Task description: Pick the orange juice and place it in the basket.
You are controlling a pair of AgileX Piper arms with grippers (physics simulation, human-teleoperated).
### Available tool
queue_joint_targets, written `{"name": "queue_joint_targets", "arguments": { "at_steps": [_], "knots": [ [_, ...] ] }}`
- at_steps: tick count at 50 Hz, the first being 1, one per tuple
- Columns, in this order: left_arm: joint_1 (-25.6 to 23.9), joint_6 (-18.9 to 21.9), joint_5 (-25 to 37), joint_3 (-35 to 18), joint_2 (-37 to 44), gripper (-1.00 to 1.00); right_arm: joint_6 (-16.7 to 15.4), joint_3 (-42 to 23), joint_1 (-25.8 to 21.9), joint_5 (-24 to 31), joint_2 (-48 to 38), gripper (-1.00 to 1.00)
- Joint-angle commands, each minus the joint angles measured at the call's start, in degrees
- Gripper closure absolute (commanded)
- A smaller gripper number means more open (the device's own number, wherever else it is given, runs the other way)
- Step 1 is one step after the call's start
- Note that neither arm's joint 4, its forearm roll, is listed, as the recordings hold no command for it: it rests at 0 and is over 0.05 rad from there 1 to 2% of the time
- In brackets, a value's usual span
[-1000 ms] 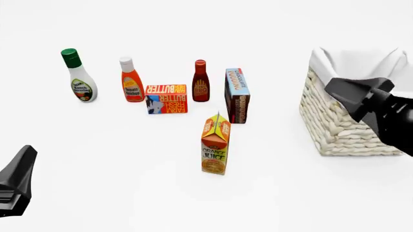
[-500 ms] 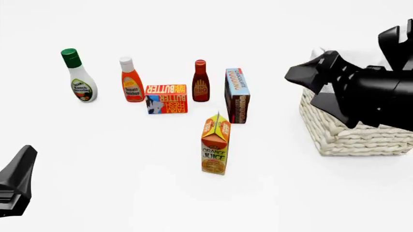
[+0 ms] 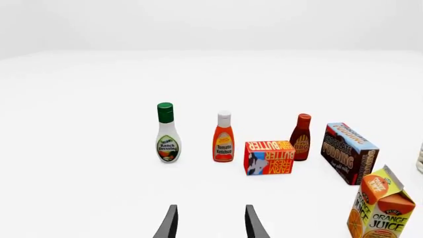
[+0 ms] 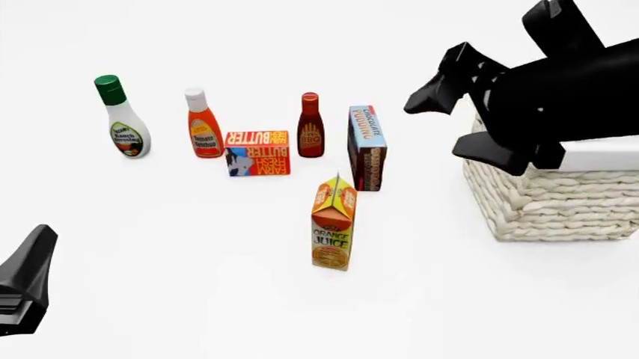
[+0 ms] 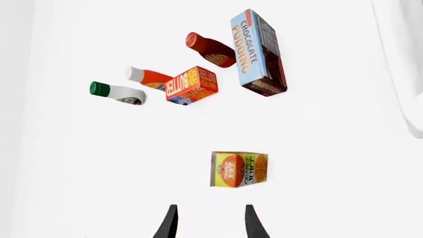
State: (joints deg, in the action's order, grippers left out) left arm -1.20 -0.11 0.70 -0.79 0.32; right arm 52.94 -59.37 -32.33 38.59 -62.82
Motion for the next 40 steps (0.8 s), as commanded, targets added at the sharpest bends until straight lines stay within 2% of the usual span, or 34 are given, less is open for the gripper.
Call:
{"name": "queue_joint_targets", "arguments": {
  "at_steps": [1, 7, 9, 12, 18, 21, 34, 40],
  "knots": [
    [0.44, -0.01, -0.13, 0.08, 0.05, -1.00, 2.27, -4.73, -2.16, 6.14, -4.27, -1.00],
    [0.44, 0.00, -0.14, 0.08, 0.05, -1.00, 3.55, -6.01, -3.21, 7.94, -5.40, -1.00],
    [0.44, 0.00, -0.13, 0.08, 0.05, -1.00, 3.12, -7.18, -2.70, 9.29, -6.28, -1.00],
    [0.45, 0.00, -0.13, 0.08, 0.05, -1.00, 4.75, -7.44, -3.97, 9.98, -6.44, -1.00],
    [0.45, 0.02, -0.13, 0.08, 0.06, -1.00, 4.96, -11.14, -4.70, 13.03, -8.62, -1.00],
    [0.47, -0.01, -0.13, 0.08, 0.05, -1.00, 6.71, -10.54, -6.59, 13.10, -8.56, -1.00],
    [0.44, 0.00, -0.14, 0.08, 0.04, -1.00, 6.16, -15.69, -7.50, 18.24, -13.14, -1.00],
    [0.45, 0.00, -0.13, 0.08, 0.05, -1.00, 7.62, -16.14, -9.27, 19.10, -13.93, -1.00]
  ]
}}
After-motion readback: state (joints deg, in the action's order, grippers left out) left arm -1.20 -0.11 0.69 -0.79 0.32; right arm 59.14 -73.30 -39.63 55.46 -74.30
